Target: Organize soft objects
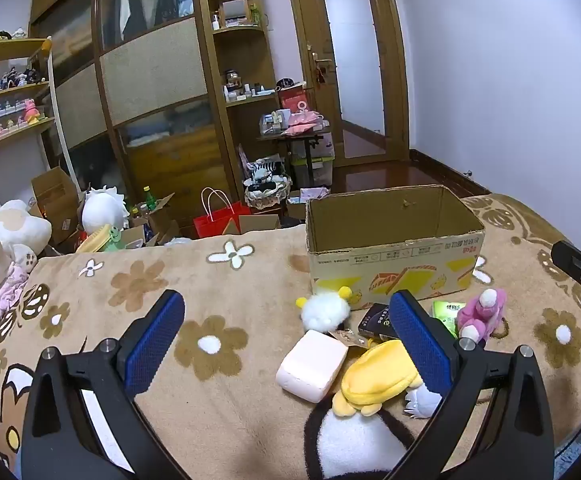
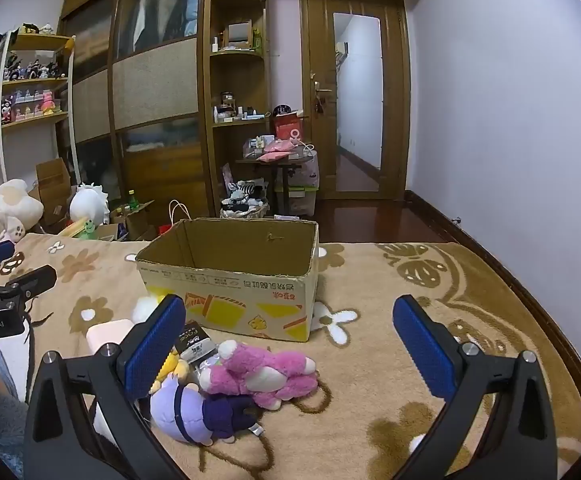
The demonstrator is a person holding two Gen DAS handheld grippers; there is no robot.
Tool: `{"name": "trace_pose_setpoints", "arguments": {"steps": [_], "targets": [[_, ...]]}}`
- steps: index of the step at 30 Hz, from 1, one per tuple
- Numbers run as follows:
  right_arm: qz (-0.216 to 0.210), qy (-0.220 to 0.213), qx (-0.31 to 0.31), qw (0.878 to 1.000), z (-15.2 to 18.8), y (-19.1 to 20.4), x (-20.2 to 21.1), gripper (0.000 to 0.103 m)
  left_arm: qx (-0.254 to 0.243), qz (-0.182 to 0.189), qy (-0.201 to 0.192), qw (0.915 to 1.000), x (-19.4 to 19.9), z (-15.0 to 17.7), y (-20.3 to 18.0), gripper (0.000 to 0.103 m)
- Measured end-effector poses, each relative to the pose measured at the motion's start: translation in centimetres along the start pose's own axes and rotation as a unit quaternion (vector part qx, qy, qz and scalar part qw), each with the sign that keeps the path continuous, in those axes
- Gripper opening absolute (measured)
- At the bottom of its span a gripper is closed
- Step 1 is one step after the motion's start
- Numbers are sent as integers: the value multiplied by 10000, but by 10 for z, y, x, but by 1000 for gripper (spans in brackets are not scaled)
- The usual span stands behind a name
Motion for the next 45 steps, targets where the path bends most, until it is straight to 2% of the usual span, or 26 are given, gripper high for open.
{"name": "trace_pose_setpoints", "arguments": {"steps": [45], "targets": [[4,34,73,10000,3,2,-3,103,-65,11,62,10000,-1,3,-4,101]]}}
Point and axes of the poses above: each gripper's, at about its wrist camera, not at the fingertips, and x roughly against the way its jaws point, y to its left, z to its underside, the point moved 8 cm from there along -x, roughly the way its jaws point, and after that the axes turned 5 degrees about -y, right-handed, at the moved point
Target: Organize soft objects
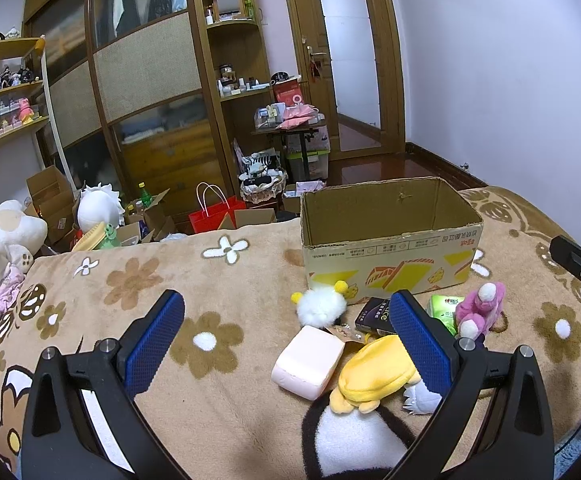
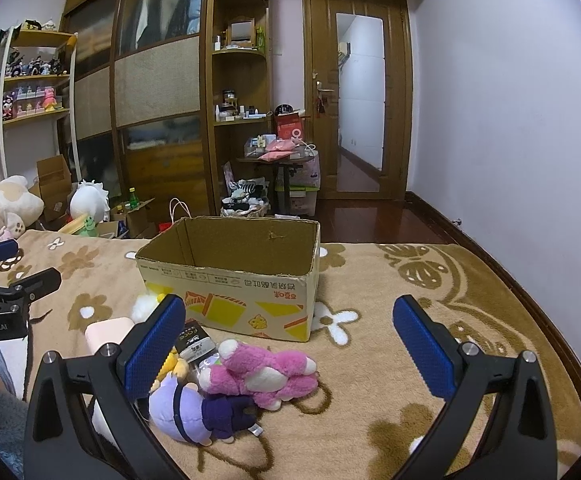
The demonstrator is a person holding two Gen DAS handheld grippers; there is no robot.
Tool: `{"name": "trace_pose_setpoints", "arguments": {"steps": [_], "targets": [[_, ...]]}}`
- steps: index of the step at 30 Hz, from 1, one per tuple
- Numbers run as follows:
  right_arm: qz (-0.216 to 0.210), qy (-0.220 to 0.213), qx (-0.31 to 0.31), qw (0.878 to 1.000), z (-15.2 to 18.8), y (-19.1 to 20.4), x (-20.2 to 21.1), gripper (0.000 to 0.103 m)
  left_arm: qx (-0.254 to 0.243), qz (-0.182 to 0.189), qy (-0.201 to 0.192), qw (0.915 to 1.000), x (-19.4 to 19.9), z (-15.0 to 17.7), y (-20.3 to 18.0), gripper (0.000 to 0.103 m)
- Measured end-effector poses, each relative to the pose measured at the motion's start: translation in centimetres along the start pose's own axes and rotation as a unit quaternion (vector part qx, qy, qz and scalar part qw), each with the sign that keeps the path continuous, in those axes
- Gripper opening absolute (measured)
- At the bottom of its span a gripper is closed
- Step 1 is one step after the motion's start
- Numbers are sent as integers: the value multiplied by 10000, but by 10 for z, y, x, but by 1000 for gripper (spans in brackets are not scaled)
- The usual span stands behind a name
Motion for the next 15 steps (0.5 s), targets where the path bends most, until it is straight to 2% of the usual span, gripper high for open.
{"name": "trace_pose_setpoints", "arguments": {"steps": [15], "targets": [[7,8,-16,10000,-7,1,3,103,-7,0,12,10000,0,0,0,101]]}}
Point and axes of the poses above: each gripper's, at about its wrist camera, not at the fingertips, and x roughly against the way its jaws point, y to its left, z to its underside, the point moved 8 cm from there along -x, roughly the way its jaws point, and after that the axes turned 5 degrees about -y, right-handed, at the moved point
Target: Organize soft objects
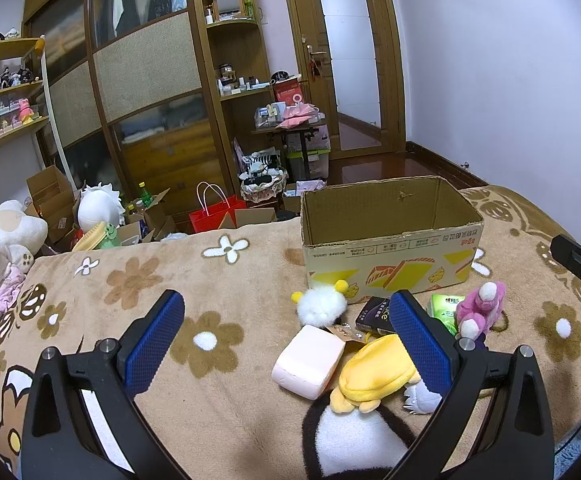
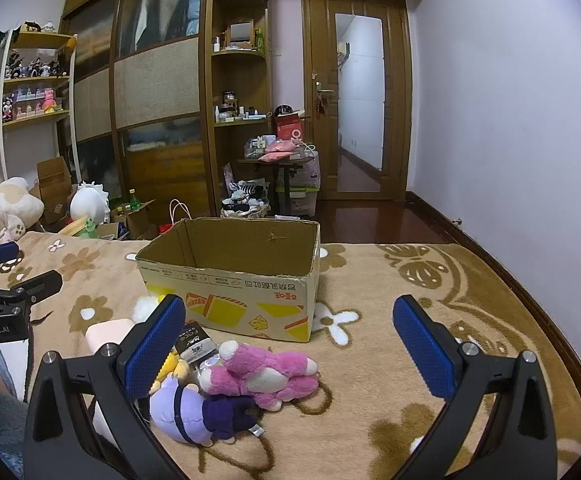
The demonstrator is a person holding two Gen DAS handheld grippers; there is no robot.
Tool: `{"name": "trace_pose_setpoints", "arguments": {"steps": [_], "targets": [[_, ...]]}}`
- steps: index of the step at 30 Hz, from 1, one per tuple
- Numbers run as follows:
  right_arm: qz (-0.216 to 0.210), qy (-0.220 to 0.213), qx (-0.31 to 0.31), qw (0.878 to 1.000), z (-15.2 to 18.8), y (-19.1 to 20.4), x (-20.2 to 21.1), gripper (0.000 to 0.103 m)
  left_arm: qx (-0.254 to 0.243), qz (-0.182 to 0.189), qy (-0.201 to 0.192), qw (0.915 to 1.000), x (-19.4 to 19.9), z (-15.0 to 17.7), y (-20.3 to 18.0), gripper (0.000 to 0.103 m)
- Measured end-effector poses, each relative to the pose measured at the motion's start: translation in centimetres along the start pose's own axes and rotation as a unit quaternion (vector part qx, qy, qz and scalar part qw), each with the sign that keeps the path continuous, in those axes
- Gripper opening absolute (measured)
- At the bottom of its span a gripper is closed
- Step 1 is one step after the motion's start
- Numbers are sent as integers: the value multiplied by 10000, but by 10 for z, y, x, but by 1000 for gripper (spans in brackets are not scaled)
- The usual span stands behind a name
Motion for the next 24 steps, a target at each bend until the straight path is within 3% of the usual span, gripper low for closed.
{"name": "trace_pose_setpoints", "arguments": {"steps": [24], "targets": [[2,-12,8,10000,-1,0,1,103,-10,9,4,10000,-5,2,-2,101]]}}
Point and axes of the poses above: each gripper's, at about its wrist camera, not at the fingertips, and x roughly against the way its jaws point, y to its left, z to its underside, the point moved 8 cm from there along -x, roughly the way its jaws point, and after that the axes turned 5 degrees about -y, right-handed, at the moved point
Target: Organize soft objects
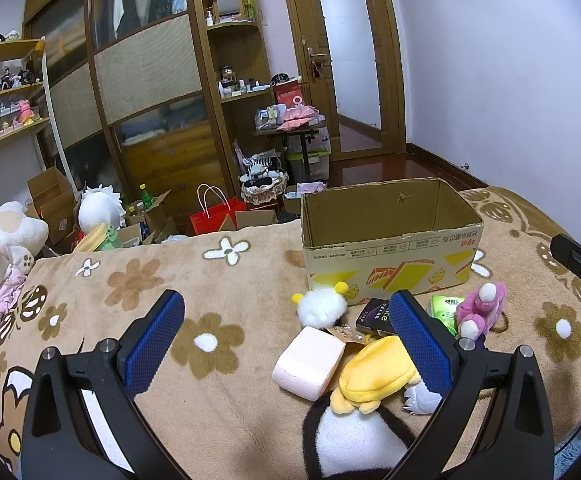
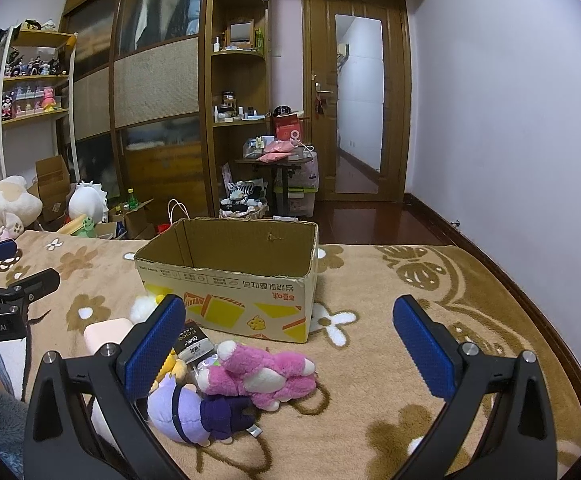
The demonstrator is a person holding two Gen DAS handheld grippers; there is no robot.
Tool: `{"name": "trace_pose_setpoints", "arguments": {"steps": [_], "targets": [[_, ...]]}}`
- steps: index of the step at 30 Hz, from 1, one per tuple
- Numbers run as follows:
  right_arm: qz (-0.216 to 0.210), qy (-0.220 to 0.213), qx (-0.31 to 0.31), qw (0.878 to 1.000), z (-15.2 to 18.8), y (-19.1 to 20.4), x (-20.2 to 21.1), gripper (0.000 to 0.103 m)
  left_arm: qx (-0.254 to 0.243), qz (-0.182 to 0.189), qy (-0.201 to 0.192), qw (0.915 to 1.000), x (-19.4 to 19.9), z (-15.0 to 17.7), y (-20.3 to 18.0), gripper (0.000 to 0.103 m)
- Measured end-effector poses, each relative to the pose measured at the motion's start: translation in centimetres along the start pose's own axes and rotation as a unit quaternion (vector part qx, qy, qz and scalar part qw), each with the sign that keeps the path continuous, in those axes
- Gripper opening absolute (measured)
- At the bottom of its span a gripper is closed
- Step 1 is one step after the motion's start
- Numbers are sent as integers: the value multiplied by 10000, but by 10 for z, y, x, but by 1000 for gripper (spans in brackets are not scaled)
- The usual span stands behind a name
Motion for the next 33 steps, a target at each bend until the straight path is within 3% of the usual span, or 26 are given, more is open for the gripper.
{"name": "trace_pose_setpoints", "arguments": {"steps": [25,33], "targets": [[7,-36,-9,10000,-3,0,1,103,11,10,-94,10000,3,-1,1,101],[-7,-6,-26,10000,-3,1,1,103,-30,16,38,10000,0,1,2,101]]}}
Point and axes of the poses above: each gripper's, at about its wrist camera, not at the fingertips, and x roughly against the way its jaws point, y to its left, z to its underside, the point moved 8 cm from there along -x, roughly the way its jaws point, and after that the axes turned 5 degrees about -y, right-handed, at the moved point
